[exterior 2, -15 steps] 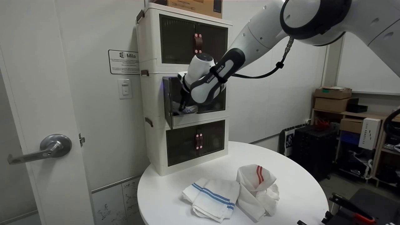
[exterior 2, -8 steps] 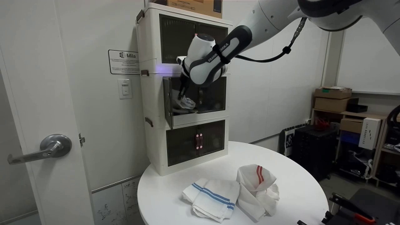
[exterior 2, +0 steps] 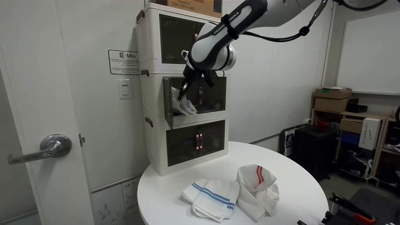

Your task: Remove the white and blue towel from the second cabinet

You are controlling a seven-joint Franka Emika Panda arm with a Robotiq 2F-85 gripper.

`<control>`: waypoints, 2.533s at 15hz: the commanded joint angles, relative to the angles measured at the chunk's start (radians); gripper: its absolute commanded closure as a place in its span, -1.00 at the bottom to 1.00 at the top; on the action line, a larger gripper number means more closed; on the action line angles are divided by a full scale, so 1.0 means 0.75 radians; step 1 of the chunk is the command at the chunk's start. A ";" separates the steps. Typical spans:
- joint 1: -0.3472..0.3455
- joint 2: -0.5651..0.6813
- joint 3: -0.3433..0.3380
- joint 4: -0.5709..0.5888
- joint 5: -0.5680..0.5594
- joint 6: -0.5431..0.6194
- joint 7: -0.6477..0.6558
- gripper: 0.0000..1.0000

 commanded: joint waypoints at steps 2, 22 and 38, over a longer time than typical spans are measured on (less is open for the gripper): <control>-0.132 -0.220 0.126 -0.262 0.230 -0.076 -0.070 0.76; 0.238 -0.294 -0.277 -0.742 0.036 -0.165 0.347 0.77; 0.440 -0.033 -0.456 -0.657 -0.730 -0.077 1.023 0.77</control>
